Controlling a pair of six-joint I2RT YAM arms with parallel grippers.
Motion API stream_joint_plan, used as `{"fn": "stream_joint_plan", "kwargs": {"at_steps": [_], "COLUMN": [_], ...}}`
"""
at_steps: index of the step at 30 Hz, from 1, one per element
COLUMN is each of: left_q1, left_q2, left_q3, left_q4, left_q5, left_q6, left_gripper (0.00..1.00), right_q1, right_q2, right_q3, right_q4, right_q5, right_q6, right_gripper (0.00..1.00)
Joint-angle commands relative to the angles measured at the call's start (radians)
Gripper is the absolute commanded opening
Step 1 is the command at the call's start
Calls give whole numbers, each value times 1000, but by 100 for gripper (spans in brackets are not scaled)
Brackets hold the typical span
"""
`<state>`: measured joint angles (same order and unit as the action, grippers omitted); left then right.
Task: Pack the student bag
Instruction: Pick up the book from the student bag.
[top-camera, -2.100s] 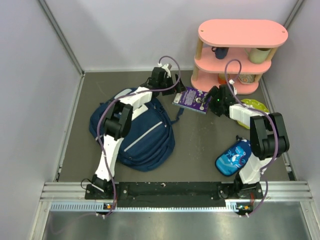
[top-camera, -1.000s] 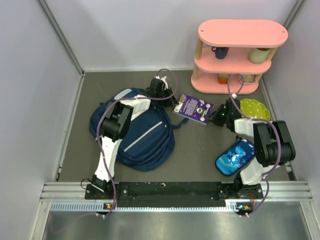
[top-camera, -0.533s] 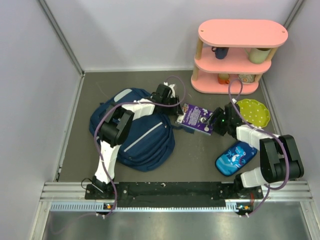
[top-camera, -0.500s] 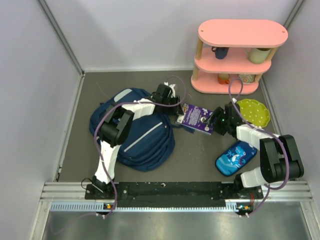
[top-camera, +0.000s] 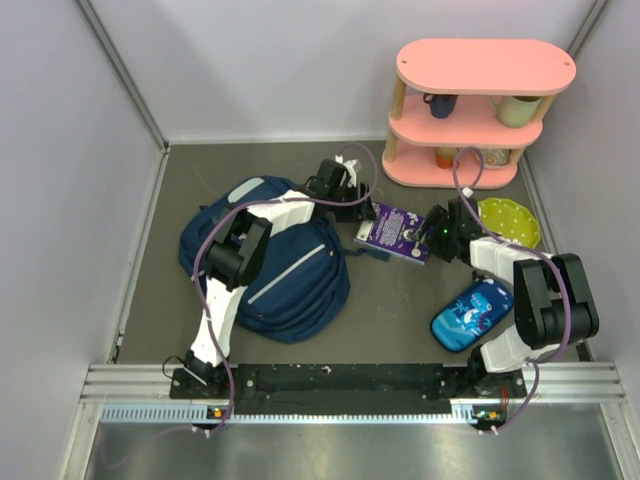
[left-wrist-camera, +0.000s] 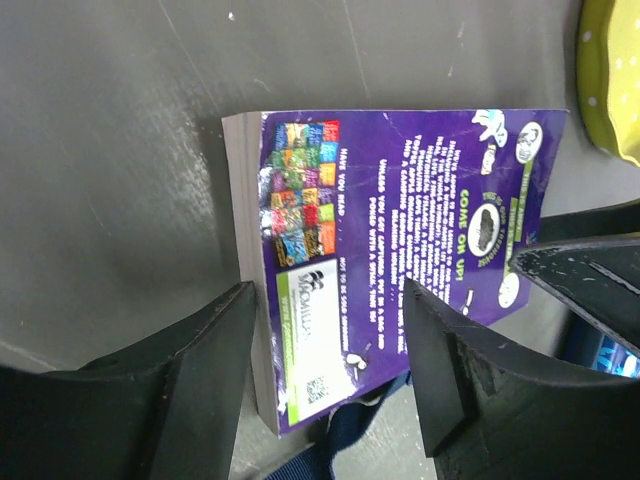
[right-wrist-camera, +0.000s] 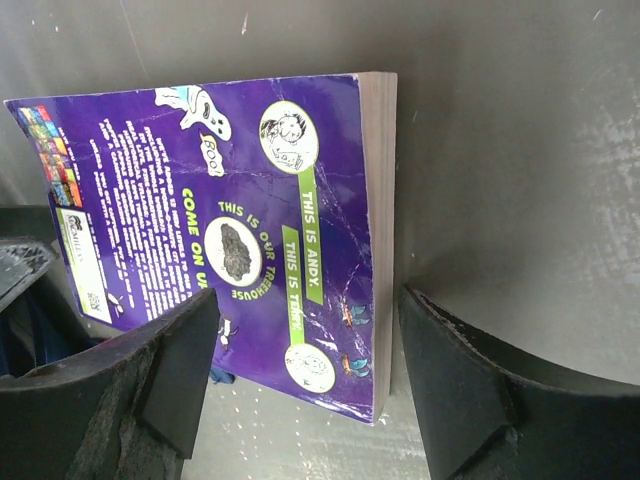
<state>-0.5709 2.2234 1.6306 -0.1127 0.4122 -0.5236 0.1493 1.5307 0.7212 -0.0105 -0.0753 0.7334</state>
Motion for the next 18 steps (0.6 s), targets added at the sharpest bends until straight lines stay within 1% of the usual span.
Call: {"fn": "stream_joint_plan", "kwargs": {"at_steps": [1, 4, 5, 7, 8, 10, 11, 12, 15, 17, 18], "left_q1": [3, 3, 3, 2, 2, 0, 0, 0, -1, -1, -1], "left_q2": [56, 73, 71, 49, 38, 7, -2, -11, -39, -47, -47], "left_q3": [64, 72, 69, 32, 16, -17, -24, -34, -38, -37, -37], "left_q4": [39, 51, 56, 102, 104, 172, 183, 189, 203, 203, 203], "left_q5": [42, 68, 89, 103, 114, 129, 135, 148, 161, 168, 169], "left_q6": [13, 2, -4, -22, -30, -49, -52, -56, -56, -58, -61], "left_gripper": [65, 64, 61, 59, 53, 47, 44, 38, 31, 27, 26], "right_q1": [-16, -14, -14, -14, -14, -14, -16, -14, -16, -16, -14], "right_q2": [35, 54, 55, 55, 49, 43, 36, 31, -3, -29, -43], "right_q3": [55, 60, 58, 54, 43, 32, 29, 24, 0, -20, -22], "right_q4": [20, 27, 27, 38, 62, 86, 102, 112, 155, 182, 188], "right_q5": [6, -17, -30, -47, -67, -90, -115, -129, -172, -202, -208], "right_q6": [-40, -45, -46, -46, -46, -42, -40, -37, -22, -23, -25], "right_gripper": [71, 68, 65, 63, 60, 58, 54, 52, 46, 32, 28]}}
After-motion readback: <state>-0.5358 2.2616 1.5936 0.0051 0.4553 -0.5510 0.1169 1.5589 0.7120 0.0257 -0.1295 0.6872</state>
